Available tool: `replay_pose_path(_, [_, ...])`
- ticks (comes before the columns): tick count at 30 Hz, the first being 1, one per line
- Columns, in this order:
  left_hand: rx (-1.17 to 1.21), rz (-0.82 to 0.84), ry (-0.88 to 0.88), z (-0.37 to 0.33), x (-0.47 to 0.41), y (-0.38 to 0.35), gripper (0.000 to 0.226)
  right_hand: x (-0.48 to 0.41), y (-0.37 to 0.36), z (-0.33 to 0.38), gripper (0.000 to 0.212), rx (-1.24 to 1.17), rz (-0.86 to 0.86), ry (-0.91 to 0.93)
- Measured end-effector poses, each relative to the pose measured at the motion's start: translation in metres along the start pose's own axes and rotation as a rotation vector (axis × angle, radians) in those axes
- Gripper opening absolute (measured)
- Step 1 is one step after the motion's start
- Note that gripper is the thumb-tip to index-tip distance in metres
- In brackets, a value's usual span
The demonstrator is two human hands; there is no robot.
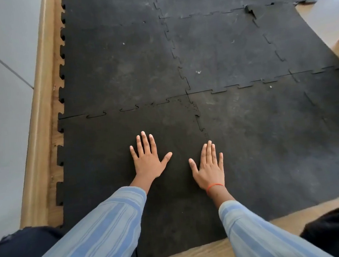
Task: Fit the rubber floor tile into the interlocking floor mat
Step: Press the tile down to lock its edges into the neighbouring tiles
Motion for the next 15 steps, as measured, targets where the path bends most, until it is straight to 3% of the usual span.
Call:
replay_pose_path(3, [-0.011,-0.015,-0.087,-0.029,0.013,-0.002,0.094,0.004,-0.001,-0.003,0.076,-0.015,0.017,0.002])
replay_pose_path(15, [-0.046,0.029,-0.085,-0.038,0.013,-0.012,0.098,0.030,-0.010,-0.010,0.074,-0.025,-0.002,0.031])
Point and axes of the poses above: each hand's wrist, its own x-axis away from the middle knuckle, its own y-axis out of the back of the hand, z = x × y, the point moved 10 cm from there along -x, towards the middle knuckle, and after that the axes turned 14 degrees about y, right-handed, at the moved point
